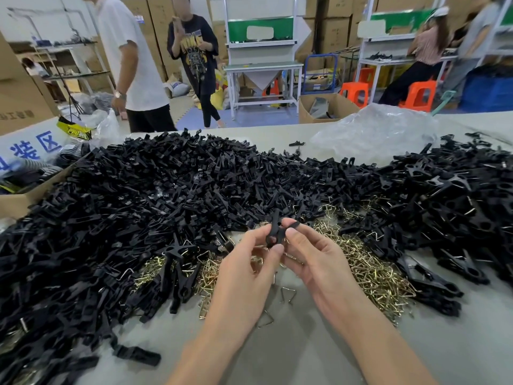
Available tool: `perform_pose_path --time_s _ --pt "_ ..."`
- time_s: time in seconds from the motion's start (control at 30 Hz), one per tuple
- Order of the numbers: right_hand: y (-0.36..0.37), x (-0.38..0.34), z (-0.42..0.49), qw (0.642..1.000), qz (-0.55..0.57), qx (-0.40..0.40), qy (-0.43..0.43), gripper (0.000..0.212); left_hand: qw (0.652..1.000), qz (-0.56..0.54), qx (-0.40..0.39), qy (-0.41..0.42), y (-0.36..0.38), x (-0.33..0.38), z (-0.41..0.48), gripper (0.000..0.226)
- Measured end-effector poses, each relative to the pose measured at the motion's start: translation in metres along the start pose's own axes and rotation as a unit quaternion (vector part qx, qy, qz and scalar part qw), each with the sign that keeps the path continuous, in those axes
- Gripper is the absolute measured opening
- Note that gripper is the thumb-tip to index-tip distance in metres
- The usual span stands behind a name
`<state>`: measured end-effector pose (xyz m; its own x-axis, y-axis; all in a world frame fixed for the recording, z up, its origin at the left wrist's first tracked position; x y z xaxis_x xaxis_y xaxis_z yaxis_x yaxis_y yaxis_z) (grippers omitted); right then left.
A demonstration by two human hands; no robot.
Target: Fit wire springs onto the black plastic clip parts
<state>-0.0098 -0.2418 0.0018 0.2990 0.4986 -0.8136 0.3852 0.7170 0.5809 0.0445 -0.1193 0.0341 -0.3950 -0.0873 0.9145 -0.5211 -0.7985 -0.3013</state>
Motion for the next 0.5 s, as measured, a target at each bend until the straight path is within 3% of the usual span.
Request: perform_pose_path --time_s 0.13,0.5 --pt "-0.001 0.002 0.000 0.999 -0.039 0.004 -0.003 0.019 0.998 -0.031 0.056 -0.014 -0.012 -0.004 0.003 0.014" --pt "0.004 0.001 -0.002 0.996 -0.084 -0.013 -0.013 0.020 0.995 -0.061 0.073 -0.023 -0.015 -0.003 0.003 0.018"
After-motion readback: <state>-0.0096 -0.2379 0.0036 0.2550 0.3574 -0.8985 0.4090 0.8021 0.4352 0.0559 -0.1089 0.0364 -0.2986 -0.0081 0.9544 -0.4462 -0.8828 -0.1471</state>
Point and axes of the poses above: each hand's wrist, its own z-axis towards the middle knuckle, its own y-axis out of the palm, x = y × z, the point moved 9 cm from there along z, towards the middle knuckle, and after that the axes turned 3 degrees about -x, right-handed, at the moved point
